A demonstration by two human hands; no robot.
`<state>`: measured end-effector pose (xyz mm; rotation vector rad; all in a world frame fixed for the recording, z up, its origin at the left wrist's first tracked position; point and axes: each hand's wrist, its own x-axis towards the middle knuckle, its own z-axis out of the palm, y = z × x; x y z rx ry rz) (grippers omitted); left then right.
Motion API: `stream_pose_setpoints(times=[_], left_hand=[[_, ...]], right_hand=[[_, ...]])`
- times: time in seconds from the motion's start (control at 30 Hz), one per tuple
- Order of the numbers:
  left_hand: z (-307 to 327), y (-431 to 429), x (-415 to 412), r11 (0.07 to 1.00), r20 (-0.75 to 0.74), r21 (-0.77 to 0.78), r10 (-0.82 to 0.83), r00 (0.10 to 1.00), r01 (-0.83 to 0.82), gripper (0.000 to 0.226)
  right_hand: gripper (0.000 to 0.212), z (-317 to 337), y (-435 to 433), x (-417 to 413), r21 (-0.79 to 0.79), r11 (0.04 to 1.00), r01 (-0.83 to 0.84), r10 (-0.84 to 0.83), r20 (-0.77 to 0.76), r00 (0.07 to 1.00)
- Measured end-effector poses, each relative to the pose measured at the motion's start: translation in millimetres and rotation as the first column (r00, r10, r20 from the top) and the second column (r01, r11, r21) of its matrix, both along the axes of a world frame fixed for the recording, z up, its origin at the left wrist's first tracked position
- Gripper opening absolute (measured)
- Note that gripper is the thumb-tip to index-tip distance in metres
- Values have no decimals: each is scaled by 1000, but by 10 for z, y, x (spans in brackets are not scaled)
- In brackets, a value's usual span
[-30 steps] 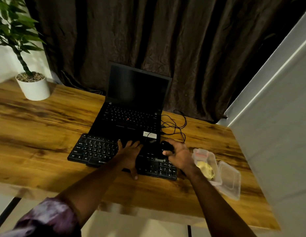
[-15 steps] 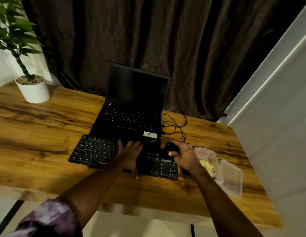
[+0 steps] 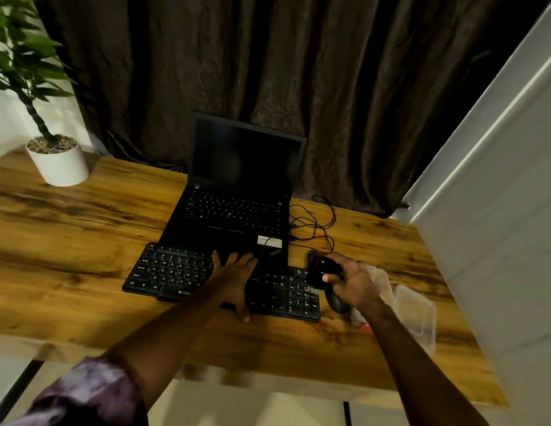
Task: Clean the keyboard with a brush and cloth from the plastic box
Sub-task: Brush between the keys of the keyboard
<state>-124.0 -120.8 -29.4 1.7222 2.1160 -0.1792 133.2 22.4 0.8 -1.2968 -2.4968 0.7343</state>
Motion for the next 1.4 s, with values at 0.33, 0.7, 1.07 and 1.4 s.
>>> stream_pose_setpoints(times=[0.33,0.7,1.07,1.4], left_hand=[[-53,35,-24,1000,-4,12,-3,1000,3,152],[-37,14,-14,1000,1,11,4,1000,-4,151],[-49,11,-16,1000,19,10,2,1000,-3,151],[-84,22,-35,1000,11,31,-7,1000,6,152]], right_hand=[[48,-45,-145,-344,-48,998,-49,45,-91,995],[55,-45,-72,-103,-11,1000,-13,13,44,999],[48,81,-148,-29,4,1000,-18,19,-53,998],[51,34,-242,-197,-49,999,-21,19,-47,999]])
